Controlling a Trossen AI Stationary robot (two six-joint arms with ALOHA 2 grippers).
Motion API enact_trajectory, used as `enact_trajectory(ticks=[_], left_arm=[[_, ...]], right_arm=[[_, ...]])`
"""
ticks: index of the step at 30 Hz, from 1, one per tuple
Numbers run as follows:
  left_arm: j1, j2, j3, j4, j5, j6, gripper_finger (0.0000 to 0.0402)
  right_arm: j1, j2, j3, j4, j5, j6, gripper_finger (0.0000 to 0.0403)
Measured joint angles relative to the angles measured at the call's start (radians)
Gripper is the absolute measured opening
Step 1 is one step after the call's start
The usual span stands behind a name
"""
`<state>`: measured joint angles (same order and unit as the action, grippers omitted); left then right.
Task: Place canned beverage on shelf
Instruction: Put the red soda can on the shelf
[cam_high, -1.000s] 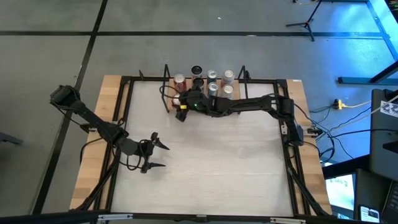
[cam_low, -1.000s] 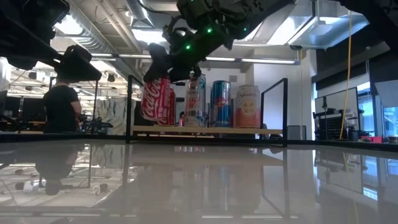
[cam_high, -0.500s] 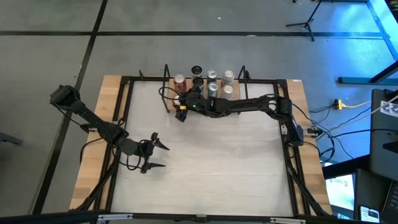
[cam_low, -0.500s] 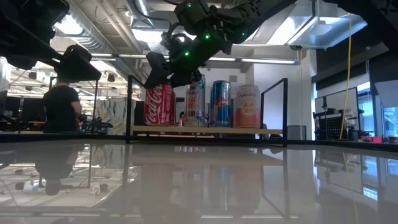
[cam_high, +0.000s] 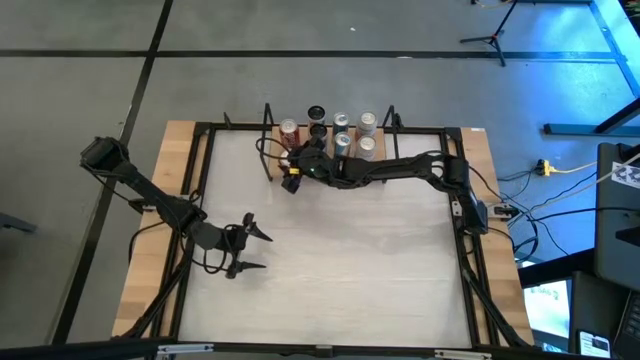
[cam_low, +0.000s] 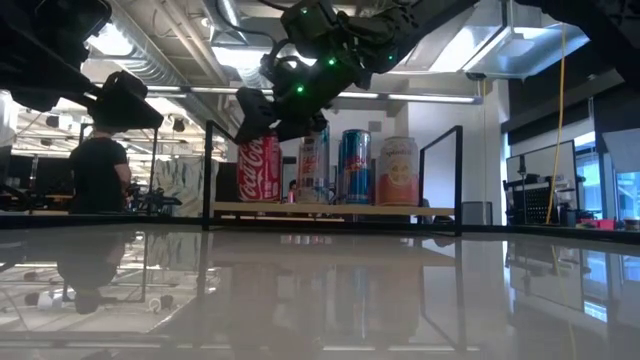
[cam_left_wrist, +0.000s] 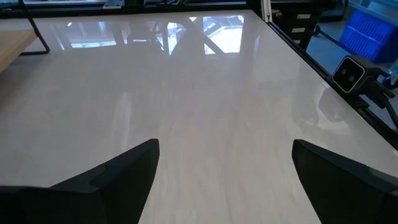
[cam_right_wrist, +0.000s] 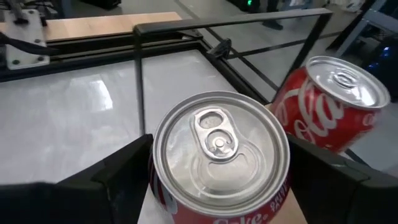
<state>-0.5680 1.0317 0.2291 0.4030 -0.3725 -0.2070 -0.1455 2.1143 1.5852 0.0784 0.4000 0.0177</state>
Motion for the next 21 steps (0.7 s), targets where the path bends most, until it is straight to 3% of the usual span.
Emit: enact_trajectory(ticks=[21], left_arm=[[0.0,0.0,0.0,0.002,0.0,-0.003,0.0357]], right_arm=[[-0.013,0.0,-0.001,0.009,-0.052,0.058,0.0328]])
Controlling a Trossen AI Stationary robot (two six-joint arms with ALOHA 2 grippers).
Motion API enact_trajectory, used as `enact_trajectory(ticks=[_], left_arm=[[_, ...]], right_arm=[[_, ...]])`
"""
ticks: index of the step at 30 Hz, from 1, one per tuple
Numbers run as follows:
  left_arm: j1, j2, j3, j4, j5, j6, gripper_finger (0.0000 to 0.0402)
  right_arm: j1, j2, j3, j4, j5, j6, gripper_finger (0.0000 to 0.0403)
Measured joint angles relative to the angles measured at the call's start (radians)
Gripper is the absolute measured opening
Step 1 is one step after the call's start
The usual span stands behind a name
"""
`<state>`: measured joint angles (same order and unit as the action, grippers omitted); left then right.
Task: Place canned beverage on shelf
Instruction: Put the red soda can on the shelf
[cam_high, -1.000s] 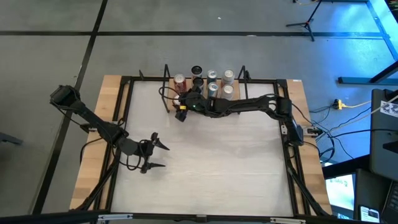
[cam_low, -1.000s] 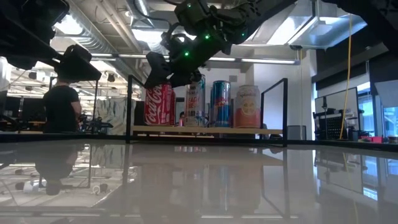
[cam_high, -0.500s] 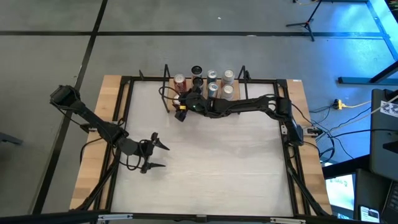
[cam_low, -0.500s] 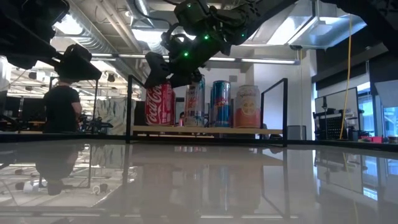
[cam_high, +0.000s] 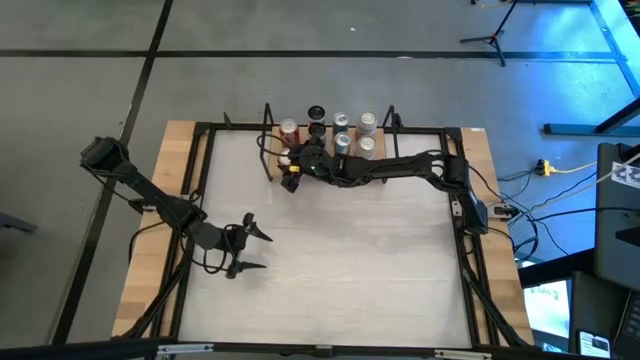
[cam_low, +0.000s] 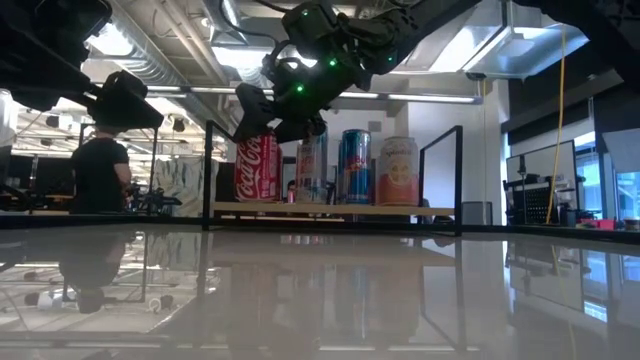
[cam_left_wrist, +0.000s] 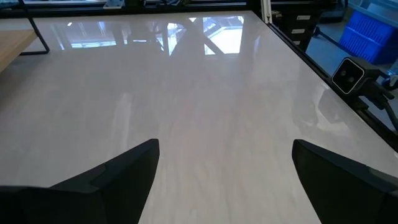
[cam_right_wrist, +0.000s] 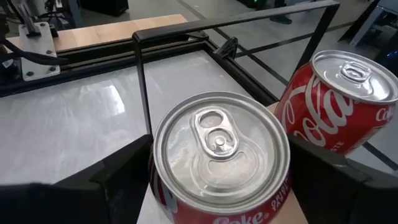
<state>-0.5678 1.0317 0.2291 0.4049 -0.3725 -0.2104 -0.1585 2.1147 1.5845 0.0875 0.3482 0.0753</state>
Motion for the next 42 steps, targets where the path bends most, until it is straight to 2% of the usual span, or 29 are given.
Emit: enact_trajectory(ticks=[12,18,33,39,42], left_arm=[[0.0,0.0,0.0,0.0,0.0,0.0,0.0357],[0.0,0.0,0.0,0.0,0.0,0.0,0.0357],[0.0,0.0,0.0,0.0,0.0,0.0,0.0357],[0.0,0.0,0.0,0.0,0.0,0.0,0.0357],[0.0,0.0,0.0,0.0,0.0,0.001,0.0357]], right_arm=[[0.001,0.0,0.0,0.001,0.012,0.018,0.038],[0.001,0.0,0.0,0.015,0.069,-0.026,0.0373],[0.002,-0.019,0.003,0.101,0.072,-0.188,0.0356],[0.025,-0.086,0.059,-0.059,0.077,-0.15,0.0356],[0.067,-0.096,0.08,-0.18,0.037,-0.121,0.0356]])
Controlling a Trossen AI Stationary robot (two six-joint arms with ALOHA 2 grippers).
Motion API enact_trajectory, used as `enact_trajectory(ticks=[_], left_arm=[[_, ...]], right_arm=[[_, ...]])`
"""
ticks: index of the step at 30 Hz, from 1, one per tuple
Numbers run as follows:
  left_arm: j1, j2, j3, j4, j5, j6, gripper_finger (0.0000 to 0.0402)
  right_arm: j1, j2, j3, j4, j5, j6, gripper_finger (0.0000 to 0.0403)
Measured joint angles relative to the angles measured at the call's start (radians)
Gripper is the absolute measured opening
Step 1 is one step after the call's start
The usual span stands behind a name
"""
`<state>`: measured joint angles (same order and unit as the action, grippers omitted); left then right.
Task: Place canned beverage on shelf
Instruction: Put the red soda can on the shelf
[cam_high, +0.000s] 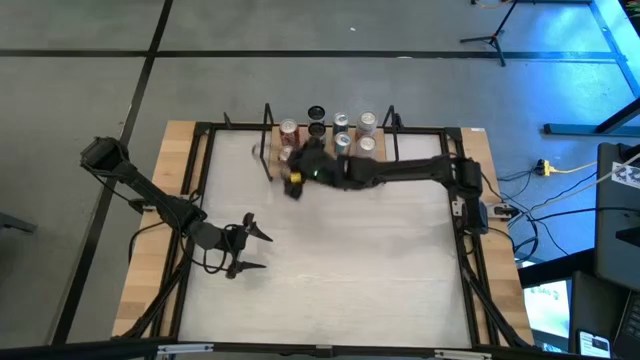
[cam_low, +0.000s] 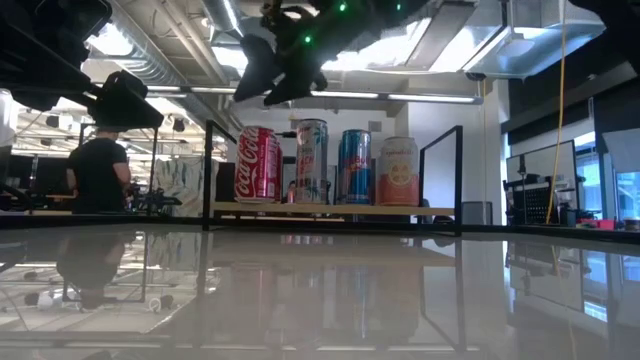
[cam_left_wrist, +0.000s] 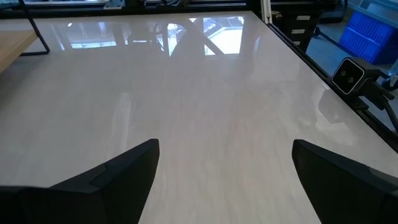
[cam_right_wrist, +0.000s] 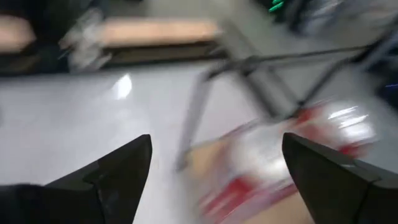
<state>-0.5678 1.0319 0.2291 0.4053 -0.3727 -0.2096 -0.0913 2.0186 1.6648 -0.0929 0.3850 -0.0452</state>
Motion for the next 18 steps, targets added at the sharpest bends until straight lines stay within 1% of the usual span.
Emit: enact_trajectory(ticks=[3,6,10,14,18], left_arm=[[0.0,0.0,0.0,0.0,0.0,0.002,0.0357],[0.0,0.0,0.0,0.0,0.0,0.003,0.0357],[0.0,0.0,0.0,0.0,0.0,0.003,0.0357],[0.0,0.0,0.0,0.0,0.0,0.002,0.0357],[0.0,0.0,0.0,0.0,0.0,0.003,0.0357]], right_arm=[[0.044,0.007,-0.005,-0.097,-0.059,0.034,0.0348],[0.072,0.038,-0.012,-0.13,-0.083,0.042,0.0315],[0.07,0.079,-0.014,-0.136,-0.081,0.022,0.0236],[0.041,0.106,-0.013,-0.125,-0.072,0.01,0.0157],[0.021,0.114,-0.013,-0.08,-0.074,-0.039,0.0104]])
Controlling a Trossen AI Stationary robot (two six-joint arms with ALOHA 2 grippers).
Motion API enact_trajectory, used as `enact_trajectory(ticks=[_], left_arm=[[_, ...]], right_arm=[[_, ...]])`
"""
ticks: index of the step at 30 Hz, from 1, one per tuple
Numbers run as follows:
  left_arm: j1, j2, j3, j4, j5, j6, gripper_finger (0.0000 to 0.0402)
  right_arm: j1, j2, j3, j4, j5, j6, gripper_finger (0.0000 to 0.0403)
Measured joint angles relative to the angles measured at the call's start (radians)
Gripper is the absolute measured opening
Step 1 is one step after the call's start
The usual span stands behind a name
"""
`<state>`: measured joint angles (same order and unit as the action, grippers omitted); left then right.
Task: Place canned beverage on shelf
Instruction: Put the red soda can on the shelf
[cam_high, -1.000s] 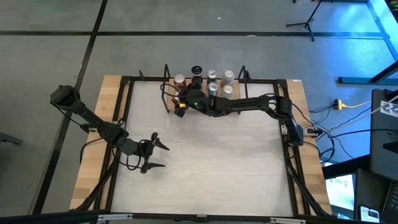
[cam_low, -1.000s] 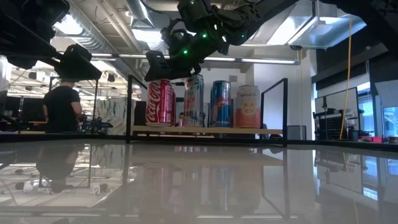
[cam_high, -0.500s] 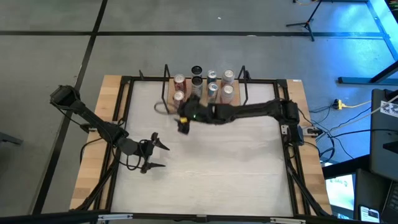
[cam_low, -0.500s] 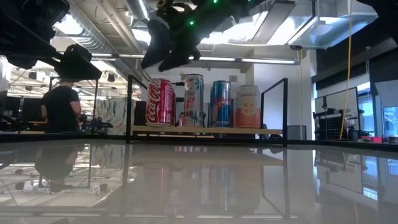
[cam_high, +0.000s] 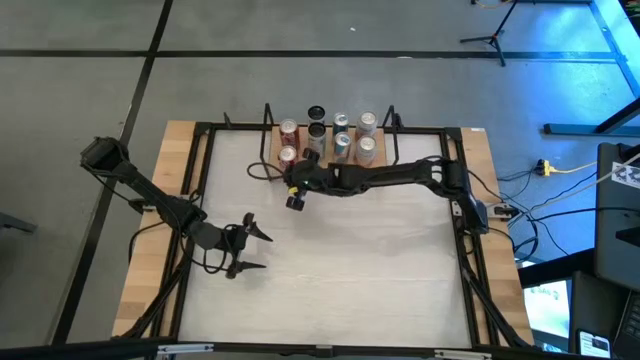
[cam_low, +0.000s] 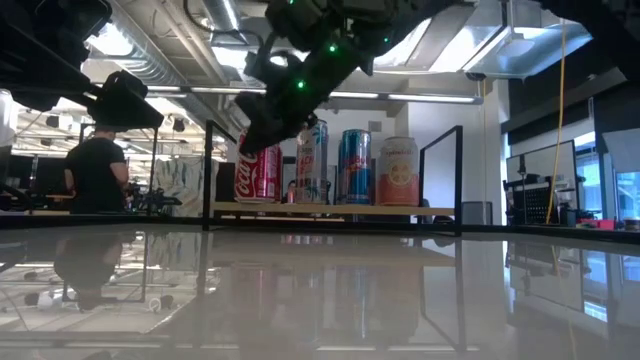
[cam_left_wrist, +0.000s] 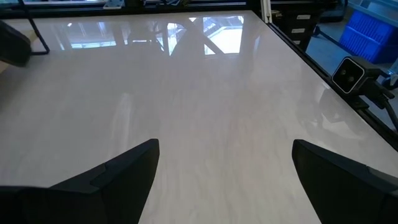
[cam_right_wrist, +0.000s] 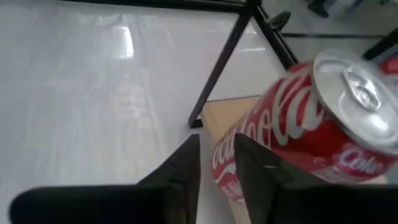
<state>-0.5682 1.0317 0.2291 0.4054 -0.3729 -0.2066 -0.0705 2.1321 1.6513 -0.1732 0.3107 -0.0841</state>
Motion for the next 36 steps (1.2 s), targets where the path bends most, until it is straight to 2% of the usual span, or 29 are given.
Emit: enact_trajectory(ticks=[7,23,36], left_arm=[[0.0,0.0,0.0,0.0,0.0,0.0,0.0357],[0.0,0.0,0.0,0.003,0.0,0.0,0.0357],[0.0,0.0,0.0,0.009,-0.005,-0.041,0.0357]], right_arm=[[-0.018,-0.003,0.001,0.041,0.004,-0.059,0.007],[-0.044,-0.003,0.001,0.108,0.014,-0.107,0.0069],[-0.052,-0.003,0.001,0.12,0.011,-0.085,0.0069]])
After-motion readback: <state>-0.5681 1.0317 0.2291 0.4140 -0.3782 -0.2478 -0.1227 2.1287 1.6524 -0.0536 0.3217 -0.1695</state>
